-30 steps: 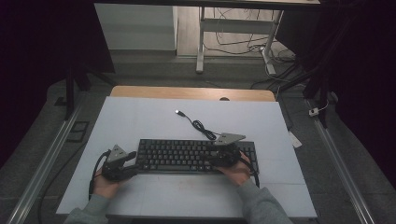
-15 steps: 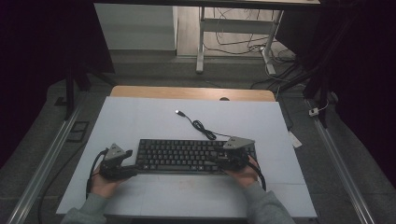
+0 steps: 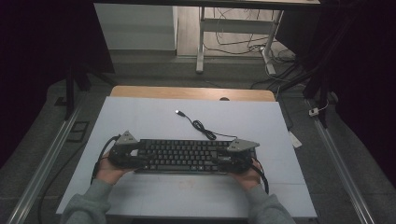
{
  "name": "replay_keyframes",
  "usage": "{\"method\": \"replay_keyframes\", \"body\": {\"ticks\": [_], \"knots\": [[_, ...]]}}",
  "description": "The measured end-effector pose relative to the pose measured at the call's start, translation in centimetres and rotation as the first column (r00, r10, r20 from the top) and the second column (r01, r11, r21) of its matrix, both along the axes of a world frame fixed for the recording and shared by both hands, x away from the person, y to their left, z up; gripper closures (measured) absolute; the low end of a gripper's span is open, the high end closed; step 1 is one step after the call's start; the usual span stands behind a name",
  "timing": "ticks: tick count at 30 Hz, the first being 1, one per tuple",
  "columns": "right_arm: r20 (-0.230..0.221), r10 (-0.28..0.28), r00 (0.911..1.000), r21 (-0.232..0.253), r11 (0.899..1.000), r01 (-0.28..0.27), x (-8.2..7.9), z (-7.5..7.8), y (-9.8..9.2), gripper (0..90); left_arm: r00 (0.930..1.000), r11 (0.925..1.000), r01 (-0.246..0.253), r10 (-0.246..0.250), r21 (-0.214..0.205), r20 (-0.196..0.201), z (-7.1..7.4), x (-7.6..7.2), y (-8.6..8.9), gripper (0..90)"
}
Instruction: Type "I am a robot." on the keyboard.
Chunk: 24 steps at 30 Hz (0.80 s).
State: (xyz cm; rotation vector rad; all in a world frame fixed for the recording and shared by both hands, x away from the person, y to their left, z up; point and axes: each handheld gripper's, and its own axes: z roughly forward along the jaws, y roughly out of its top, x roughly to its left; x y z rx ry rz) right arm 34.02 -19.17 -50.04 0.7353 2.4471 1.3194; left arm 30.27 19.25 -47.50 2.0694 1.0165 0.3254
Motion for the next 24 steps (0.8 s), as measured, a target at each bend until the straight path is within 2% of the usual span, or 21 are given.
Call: {"method": "replay_keyframes", "body": {"ticks": [3, 6, 9, 13, 20, 21, 22, 24], "knots": [[0.000, -0.007, 1.0000, -0.002, 1.000, 0.007, -0.3, -0.1, -0.4, 52.5, 0.9996, 0.9995, 0.028, -0.028, -0.014, -0.003, -0.1, 0.2, -0.6, 34.3], [0.002, -0.015, 0.9999, -0.004, 1.000, 0.015, -0.5, -0.2, -0.6, 52.4, 0.9983, 0.9983, 0.056, -0.056, 0.016, -0.016, -0.6, 0.2, -1.4, 35.4], [0.005, -0.005, 1.0000, 0.004, 1.000, 0.005, -0.3, -0.2, -0.6, 52.3, 0.9950, 0.9951, 0.096, -0.095, 0.023, -0.030, -1.1, 0.1, -2.3, 38.7], [0.004, 0.001, 1.0000, -0.013, 1.000, -0.001, -0.2, -0.4, -0.4, 52.0, 0.9894, 0.9896, 0.142, -0.141, 0.020, -0.035, -1.4, 0.0, -3.4, 45.2], [0.003, 0.012, 0.9999, -0.009, 1.000, -0.011, -0.2, -0.5, -0.2, 51.6, 0.9785, 0.9776, 0.201, -0.198, 0.061, -0.058, -2.5, -0.2, -5.2, 67.3], [0.004, 0.010, 0.9999, -0.008, 1.000, -0.010, -0.2, -0.5, -0.2, 51.5, 0.9771, 0.9760, 0.207, -0.204, 0.067, -0.061, -2.6, -0.3, -5.4, 74.5], [0.003, 0.009, 1.0000, -0.008, 1.000, -0.008, -0.2, -0.5, -0.2, 51.5, 0.9771, 0.9757, 0.207, -0.203, 0.072, -0.064, -2.7, -0.3, -5.5, 74.5], [0.002, 0.007, 1.0000, -0.011, 1.000, -0.007, -0.1, -0.4, -0.3, 51.5, 0.9774, 0.9749, 0.206, -0.202, 0.083, -0.063, -2.9, -0.3, -5.7, 82.0]]}}
